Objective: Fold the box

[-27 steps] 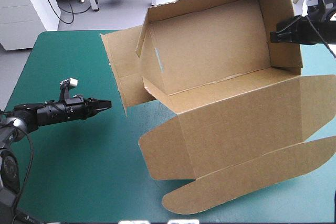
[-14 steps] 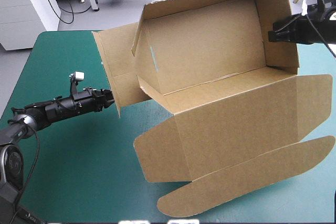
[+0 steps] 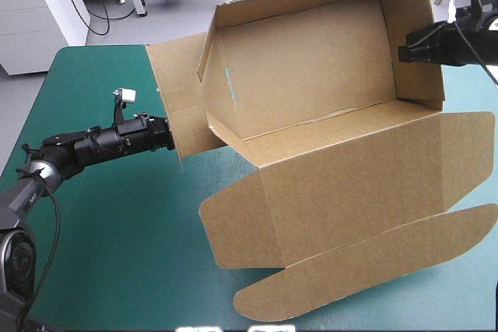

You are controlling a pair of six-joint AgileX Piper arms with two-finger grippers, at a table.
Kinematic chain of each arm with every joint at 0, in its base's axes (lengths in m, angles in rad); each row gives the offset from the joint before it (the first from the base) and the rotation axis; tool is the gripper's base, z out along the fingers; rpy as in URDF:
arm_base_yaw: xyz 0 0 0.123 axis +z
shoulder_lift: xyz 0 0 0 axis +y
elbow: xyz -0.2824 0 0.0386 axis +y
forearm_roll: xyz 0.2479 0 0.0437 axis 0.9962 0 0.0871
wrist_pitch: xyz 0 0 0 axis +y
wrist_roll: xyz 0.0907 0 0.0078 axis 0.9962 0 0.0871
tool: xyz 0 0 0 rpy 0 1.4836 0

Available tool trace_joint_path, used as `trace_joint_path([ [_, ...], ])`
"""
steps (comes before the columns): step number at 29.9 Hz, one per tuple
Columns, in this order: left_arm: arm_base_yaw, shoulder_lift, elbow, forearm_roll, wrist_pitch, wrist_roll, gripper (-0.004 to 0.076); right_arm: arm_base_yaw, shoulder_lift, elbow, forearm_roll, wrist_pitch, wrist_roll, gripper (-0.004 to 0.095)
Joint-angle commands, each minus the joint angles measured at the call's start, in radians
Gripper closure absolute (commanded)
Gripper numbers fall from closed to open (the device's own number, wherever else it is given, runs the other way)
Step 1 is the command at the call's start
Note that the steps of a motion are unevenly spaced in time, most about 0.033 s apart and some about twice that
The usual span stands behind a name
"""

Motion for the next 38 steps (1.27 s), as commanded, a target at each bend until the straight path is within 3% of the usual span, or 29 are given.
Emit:
trace_joint_path([
  [1, -0.015, -0.092, -0.069, -0.078, 0.143, -0.044, 0.0, -0.008, -0.025, -0.027, 0.017, -0.042, 0.017, 0.0927],
  [9, -0.015, -0.207, -0.155, -0.083, 0.143, -0.119, 0.0, 0.023, 0.008, -0.027, -0.009, -0.044, 0.032, 0.0927],
  [29, -0.142, -0.252, -0.221, -0.108, 0.132, -0.134, 0.0, 0.384, 0.035, -0.027, -0.402, -0.301, 0.291, 0.0919],
  [33, -0.142, -0.252, -0.241, -0.067, 0.051, -0.141, 0.0, 0.413, 0.035, -0.027, -0.451, -0.34, 0.332, 0.092],
  [38, -0.157, -0.252, -0.348, 0.133, -0.183, -0.306, 0.0, 0.446, 0.035, -0.027, -0.541, -0.394, 0.408, 0.0919],
])
